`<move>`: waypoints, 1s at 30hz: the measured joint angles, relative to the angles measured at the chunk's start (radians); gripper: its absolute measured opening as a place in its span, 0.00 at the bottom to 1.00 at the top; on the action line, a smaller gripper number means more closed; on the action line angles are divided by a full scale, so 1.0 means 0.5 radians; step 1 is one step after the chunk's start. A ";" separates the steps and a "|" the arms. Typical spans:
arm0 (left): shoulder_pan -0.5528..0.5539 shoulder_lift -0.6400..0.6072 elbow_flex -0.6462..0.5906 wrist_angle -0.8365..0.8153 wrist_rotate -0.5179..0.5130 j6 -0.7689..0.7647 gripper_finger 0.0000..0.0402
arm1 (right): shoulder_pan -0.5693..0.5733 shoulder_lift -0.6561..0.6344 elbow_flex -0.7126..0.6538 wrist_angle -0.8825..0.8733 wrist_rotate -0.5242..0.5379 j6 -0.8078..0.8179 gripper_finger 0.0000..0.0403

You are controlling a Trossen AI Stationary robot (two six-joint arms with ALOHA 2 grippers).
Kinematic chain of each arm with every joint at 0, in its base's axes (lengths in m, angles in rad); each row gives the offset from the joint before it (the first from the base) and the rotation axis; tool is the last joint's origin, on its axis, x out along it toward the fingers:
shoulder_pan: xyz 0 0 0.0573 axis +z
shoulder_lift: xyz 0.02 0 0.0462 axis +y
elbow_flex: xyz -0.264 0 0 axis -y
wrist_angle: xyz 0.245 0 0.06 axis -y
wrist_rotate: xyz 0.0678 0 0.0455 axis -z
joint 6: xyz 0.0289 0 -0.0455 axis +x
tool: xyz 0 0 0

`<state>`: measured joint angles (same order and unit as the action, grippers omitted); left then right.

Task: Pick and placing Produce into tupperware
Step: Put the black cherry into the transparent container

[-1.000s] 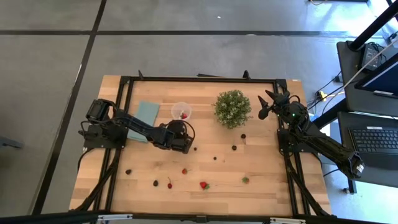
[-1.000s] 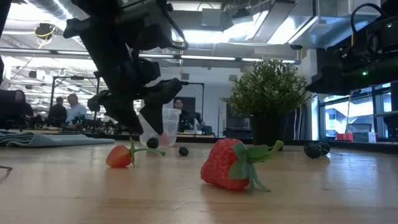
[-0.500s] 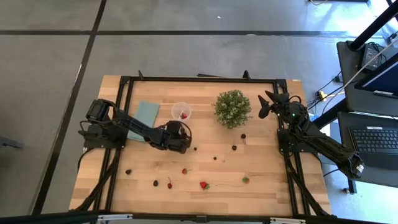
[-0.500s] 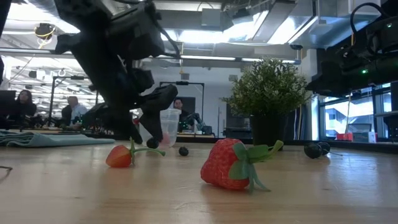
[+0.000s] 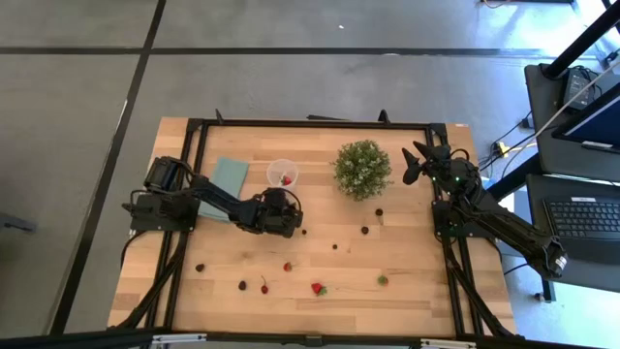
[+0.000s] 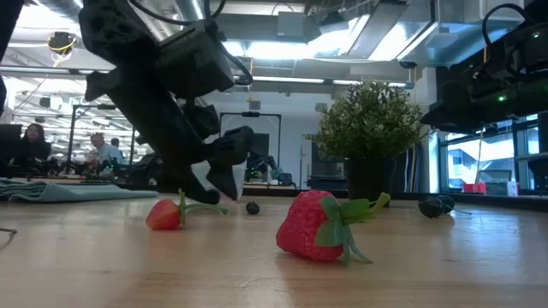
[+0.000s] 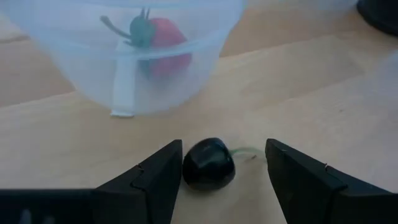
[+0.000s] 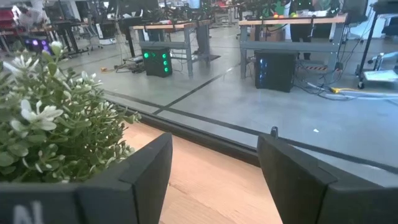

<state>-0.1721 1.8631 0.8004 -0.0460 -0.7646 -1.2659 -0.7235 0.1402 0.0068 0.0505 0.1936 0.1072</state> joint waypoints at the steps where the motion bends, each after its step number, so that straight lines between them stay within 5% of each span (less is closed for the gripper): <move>1: -0.003 0.019 0.002 0.007 -0.010 -0.008 0.55 | 0.000 0.000 0.000 0.000 0.000 -0.014 0.59; 30: -0.022 0.055 -0.002 0.005 -0.047 0.034 0.27 | 0.000 0.000 0.000 0.000 -0.002 -0.007 0.59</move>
<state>-0.1833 1.8904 0.7994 -0.0433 -0.7879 -1.2488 -0.7235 0.1401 0.0071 0.0505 0.1928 0.1036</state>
